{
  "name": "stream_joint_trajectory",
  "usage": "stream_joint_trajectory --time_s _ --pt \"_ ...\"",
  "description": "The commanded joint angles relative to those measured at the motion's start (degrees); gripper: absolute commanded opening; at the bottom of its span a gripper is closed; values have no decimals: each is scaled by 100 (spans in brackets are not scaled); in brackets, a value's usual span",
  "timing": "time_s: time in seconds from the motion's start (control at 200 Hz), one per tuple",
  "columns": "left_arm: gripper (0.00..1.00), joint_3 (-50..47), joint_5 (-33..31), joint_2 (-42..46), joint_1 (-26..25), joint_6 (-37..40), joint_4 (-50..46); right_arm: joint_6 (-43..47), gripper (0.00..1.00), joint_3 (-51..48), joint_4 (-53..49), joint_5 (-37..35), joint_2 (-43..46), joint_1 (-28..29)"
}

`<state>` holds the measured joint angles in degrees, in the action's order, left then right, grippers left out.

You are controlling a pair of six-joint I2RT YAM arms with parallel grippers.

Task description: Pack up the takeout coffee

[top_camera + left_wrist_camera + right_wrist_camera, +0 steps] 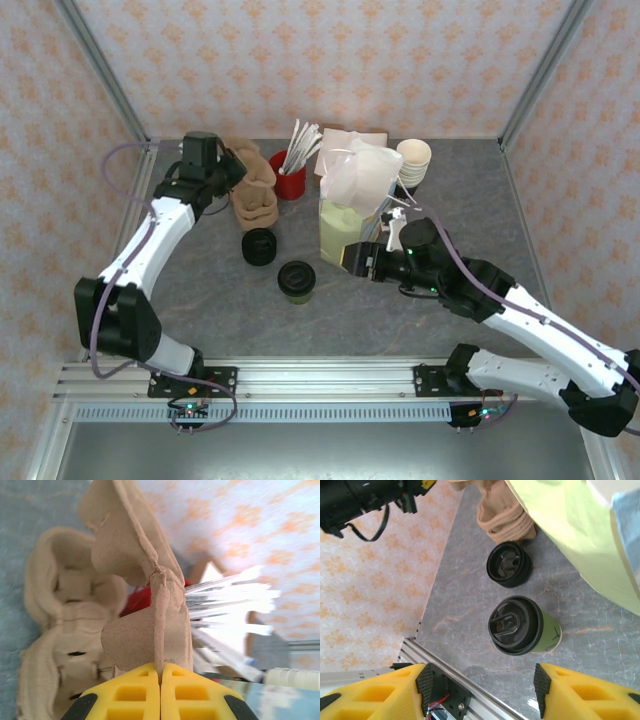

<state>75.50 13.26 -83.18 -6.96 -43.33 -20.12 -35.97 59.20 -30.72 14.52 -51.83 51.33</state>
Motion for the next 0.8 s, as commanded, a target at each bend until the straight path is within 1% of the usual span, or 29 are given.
stream_joint_trajectory --time_s 0.0,0.12,0.26,0.31,0.41,0.5,0.621,0.711,0.796 --pt "6 305 260 544 50 216 -224 270 57 241 -107 -140 150 -135" --pt "5 313 807 1094 32 412 -275 320 56 293 155 157 224 -375" --pt "6 277 1977 1651 -77 682 -241 461 56 437 591 441 184 -491" --pt "5 163 2206 1896 -171 664 -177 526 56 486 767 521 141 -493" --pt "6 -193 2507 2480 -463 563 188 629 56 515 1298 817 56 -492" --pt "6 -326 2667 2860 -821 537 281 669 57 537 1824 1168 -43 -492" --pt "6 -537 2874 3258 -1213 338 568 788 58 684 2087 1409 -150 -493" --pt "7 -635 2844 3505 -1452 317 573 846 58 721 2242 1469 -183 -492" --pt "7 -770 2798 3696 -1544 295 570 835 59 717 2513 1707 -205 -492"
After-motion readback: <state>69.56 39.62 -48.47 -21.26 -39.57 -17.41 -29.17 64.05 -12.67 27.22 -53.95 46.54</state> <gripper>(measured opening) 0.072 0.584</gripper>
